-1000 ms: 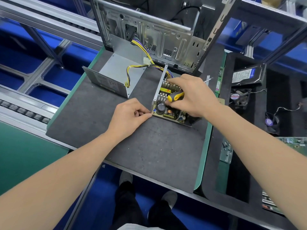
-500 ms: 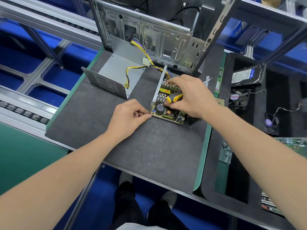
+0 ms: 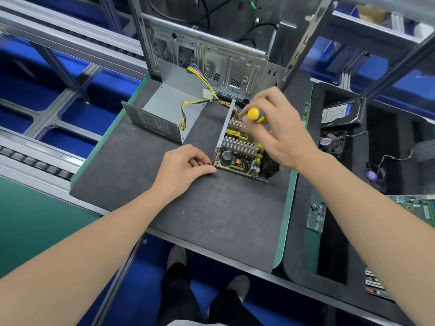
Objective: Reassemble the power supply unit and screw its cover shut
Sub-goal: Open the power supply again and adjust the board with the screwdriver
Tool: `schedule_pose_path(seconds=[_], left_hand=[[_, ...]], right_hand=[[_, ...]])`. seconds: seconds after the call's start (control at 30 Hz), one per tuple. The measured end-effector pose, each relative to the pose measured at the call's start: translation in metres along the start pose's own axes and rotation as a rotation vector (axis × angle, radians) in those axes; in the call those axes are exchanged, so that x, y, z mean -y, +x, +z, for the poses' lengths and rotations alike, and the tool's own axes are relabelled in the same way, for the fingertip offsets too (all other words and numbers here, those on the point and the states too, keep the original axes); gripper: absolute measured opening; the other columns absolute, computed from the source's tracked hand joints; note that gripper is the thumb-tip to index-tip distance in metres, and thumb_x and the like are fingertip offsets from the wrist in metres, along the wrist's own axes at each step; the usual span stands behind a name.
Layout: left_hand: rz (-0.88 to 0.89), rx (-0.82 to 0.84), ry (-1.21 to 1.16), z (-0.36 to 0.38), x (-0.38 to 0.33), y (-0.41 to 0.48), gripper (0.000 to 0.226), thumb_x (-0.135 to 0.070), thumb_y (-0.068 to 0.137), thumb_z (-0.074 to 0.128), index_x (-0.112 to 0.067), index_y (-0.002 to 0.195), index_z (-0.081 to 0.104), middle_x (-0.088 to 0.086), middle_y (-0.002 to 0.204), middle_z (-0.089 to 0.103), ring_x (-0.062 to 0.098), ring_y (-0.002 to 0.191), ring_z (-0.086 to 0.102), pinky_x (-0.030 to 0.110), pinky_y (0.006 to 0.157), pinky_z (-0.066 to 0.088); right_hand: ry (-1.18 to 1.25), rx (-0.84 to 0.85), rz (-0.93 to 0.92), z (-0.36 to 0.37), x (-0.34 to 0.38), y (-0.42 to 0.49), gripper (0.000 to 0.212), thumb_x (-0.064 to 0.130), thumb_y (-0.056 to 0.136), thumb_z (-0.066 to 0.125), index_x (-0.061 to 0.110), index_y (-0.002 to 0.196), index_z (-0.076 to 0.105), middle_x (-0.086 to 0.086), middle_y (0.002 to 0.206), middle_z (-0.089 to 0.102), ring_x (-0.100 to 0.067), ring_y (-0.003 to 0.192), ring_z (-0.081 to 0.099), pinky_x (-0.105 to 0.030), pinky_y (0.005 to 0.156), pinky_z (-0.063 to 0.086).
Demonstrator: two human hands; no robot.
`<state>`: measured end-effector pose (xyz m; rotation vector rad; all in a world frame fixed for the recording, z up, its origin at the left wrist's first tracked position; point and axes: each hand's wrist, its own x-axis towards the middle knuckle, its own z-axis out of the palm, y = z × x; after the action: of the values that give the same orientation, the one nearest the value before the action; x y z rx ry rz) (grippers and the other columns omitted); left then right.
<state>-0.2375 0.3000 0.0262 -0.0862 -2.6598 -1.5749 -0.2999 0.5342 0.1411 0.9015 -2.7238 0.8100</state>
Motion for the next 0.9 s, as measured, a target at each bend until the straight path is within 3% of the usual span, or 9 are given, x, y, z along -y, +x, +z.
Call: schedule_pose_path(seconds=[0.07,0.17,0.3,0.43,0.67,0.9], left_hand=[[-0.022,0.006,-0.020,-0.001,-0.002,-0.002,0.021,-0.031,0.068,0.095,-0.031,0.078,0.076,-0.012,0.076,0.067,0.004,0.067,0.059,0.009,0.066,0.044],[-0.039,0.010,-0.041,-0.002,-0.004,-0.004,0.023,-0.029,0.065,0.096,-0.032,0.075,0.075,-0.013,0.075,0.068,0.004,0.067,0.058,0.010,0.066,0.044],[-0.060,0.005,-0.082,-0.003,-0.002,-0.006,0.026,-0.026,0.062,0.098,-0.033,0.073,0.075,-0.015,0.074,0.069,0.002,0.066,0.057,0.010,0.066,0.045],[-0.065,0.005,-0.108,-0.004,-0.002,-0.007,0.027,-0.028,0.060,0.098,-0.030,0.074,0.075,-0.014,0.074,0.070,0.002,0.065,0.057,0.012,0.065,0.046],[-0.065,0.001,-0.122,-0.004,-0.001,-0.007,0.030,-0.035,0.058,0.098,-0.032,0.075,0.074,-0.014,0.074,0.070,0.002,0.063,0.057,0.011,0.064,0.046],[-0.050,-0.011,-0.109,-0.003,-0.001,-0.007,0.030,-0.034,0.060,0.098,-0.037,0.072,0.071,-0.018,0.074,0.069,0.002,0.063,0.057,0.013,0.063,0.046]], right_hand=[[0.054,-0.135,0.088,-0.009,0.020,0.006,0.034,0.032,0.106,0.055,0.002,0.096,0.069,-0.009,0.106,0.055,-0.023,0.099,0.054,-0.037,0.090,0.044],[0.237,-0.239,0.266,-0.018,0.050,0.011,0.045,0.044,0.104,0.057,0.003,0.088,0.066,-0.010,0.085,0.063,-0.024,0.078,0.065,-0.036,0.073,0.050],[0.447,-0.166,0.358,-0.006,0.066,-0.002,0.032,0.037,0.101,0.066,0.009,0.087,0.061,0.005,0.062,0.064,-0.019,0.054,0.071,-0.031,0.052,0.055],[0.469,-0.097,0.379,0.016,0.064,-0.013,0.023,0.038,0.101,0.066,0.016,0.094,0.061,0.004,0.067,0.067,-0.021,0.059,0.073,-0.039,0.057,0.060],[0.514,-0.089,0.416,0.035,0.062,-0.019,0.016,0.032,0.101,0.066,0.018,0.094,0.062,0.009,0.070,0.067,-0.018,0.065,0.074,-0.024,0.057,0.056],[0.515,-0.051,0.415,0.040,0.063,-0.021,0.015,0.032,0.103,0.064,0.018,0.098,0.062,-0.002,0.077,0.071,-0.018,0.069,0.075,-0.043,0.068,0.065]])
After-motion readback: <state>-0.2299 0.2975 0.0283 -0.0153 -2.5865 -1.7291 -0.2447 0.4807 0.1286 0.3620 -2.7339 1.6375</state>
